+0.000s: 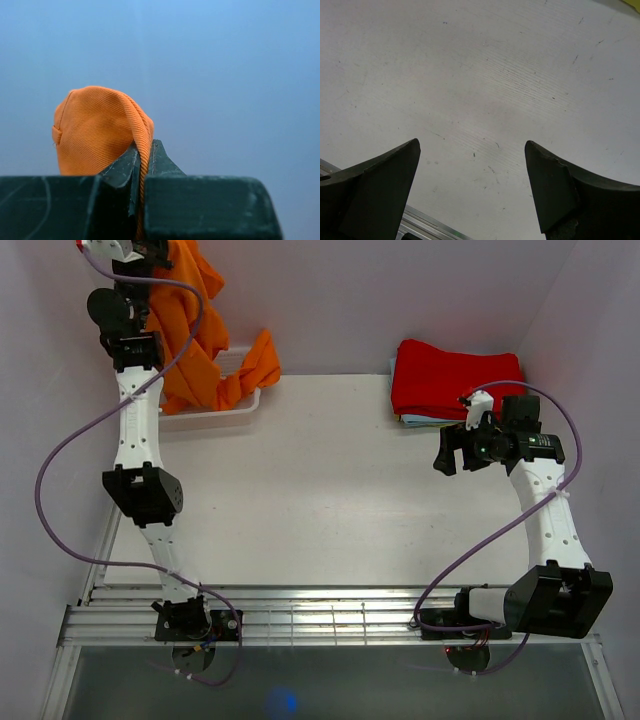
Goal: Fold and stack the trousers
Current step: Grab the trousers from the pile, then move the trousers to the center of the board
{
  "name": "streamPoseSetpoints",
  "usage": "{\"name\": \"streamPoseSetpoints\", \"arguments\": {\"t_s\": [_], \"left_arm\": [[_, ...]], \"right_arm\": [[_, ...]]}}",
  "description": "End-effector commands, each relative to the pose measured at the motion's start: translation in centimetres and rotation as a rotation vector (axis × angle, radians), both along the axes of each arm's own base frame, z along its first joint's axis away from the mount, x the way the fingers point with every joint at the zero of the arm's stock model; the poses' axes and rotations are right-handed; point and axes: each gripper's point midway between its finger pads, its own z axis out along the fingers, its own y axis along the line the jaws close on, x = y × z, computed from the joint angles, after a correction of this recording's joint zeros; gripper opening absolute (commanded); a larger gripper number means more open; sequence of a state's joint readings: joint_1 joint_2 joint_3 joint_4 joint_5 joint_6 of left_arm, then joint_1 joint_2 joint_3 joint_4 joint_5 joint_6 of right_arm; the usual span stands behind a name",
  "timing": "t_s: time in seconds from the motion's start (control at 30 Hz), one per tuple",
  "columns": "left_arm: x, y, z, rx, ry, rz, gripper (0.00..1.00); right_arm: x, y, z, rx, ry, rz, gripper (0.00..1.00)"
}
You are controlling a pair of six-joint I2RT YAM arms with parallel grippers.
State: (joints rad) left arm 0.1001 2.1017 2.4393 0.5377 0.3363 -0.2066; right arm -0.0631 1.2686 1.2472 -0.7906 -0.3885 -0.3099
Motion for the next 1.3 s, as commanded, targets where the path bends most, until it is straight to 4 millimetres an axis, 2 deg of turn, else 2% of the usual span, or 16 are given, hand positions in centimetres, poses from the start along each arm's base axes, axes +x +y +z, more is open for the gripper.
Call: {"name": "streamPoseSetpoints", "arguments": {"t_s": [0.0, 0.27, 0.43, 0.53, 0.57, 0.6, 0.63, 0.67, 0.77, 0.8, 0.9, 0.93, 1.07, 1.13, 1.17, 1.27], "left_arm": [[-16.7, -4.8, 12.2, 0.060, -0.442, -0.062, 0.00], [-28.5, -11.1, 15.8, 0.096, -0.638, -0.244, 0.00], [-31.3, -14.9, 13.1, 0.190, -0.516, -0.462, 0.00], [-29.9, -18.4, 6.2, 0.284, -0.296, -0.608, 0.00], [-27.1, -20.6, 0.5, 0.308, -0.121, -0.688, 0.00], [-28.7, -21.3, -1.5, 0.359, -0.093, -0.731, 0.00], [-28.6, -23.3, -7.7, 0.431, 0.033, -0.820, 0.00], [-27.8, -25.9, -17.4, 0.496, 0.257, -0.929, 0.08], [-24.1, -28.7, -32.3, 0.538, 0.825, -0.918, 0.88], [-22.9, -28.4, -32.4, 0.523, 0.893, -0.886, 0.95], [-17.3, -20.8, -27.0, 0.300, 1.037, -0.735, 0.98], [-13.1, -14.7, -29.6, 0.213, 1.158, -0.526, 0.98], [-8.3, 2.2, -37.0, 0.132, 1.384, -0.123, 0.98], [-7.3, 3.0, -35.9, 0.267, 1.352, -0.116, 0.98], [-7.8, 2.9, -39.0, 0.317, 1.455, -0.164, 0.98], [-7.2, 5.0, -40.7, 0.516, 1.460, -0.122, 0.97]], "right_arm": [[-0.2, 0.4, 1.3, 0.016, -0.040, 0.009, 0.90], [-0.3, 0.4, 1.5, 0.018, -0.050, 0.004, 0.90], [-0.4, 0.6, 1.4, 0.026, -0.053, 0.013, 0.90], [-0.4, 0.7, 1.5, 0.034, -0.051, 0.015, 0.90], [-0.4, 0.7, 1.5, 0.036, -0.048, 0.013, 0.90], [-0.4, 0.9, 1.6, 0.045, -0.046, 0.017, 0.90], [-0.4, 0.9, 1.7, 0.053, -0.045, 0.016, 0.90], [-0.4, 1.1, 1.7, 0.064, -0.036, 0.021, 0.90], [-0.8, 2.3, 1.8, 0.107, -0.008, 0.093, 0.90], [-0.7, 2.6, 2.0, 0.115, -0.009, 0.114, 0.90], [0.0, 6.7, 3.1, 0.114, -0.037, 0.266, 0.90], [0.3, 9.8, 1.3, 0.059, -0.022, 0.332, 0.90], [1.9, 19.4, -5.5, -0.321, -0.053, 0.611, 0.90], [2.5, 20.2, -6.3, -0.421, -0.088, 0.652, 0.90], [2.4, 21.5, -6.5, -0.462, -0.123, 0.720, 0.90], [2.1, 23.2, -8.6, -0.558, -0.158, 0.798, 0.90]]}}
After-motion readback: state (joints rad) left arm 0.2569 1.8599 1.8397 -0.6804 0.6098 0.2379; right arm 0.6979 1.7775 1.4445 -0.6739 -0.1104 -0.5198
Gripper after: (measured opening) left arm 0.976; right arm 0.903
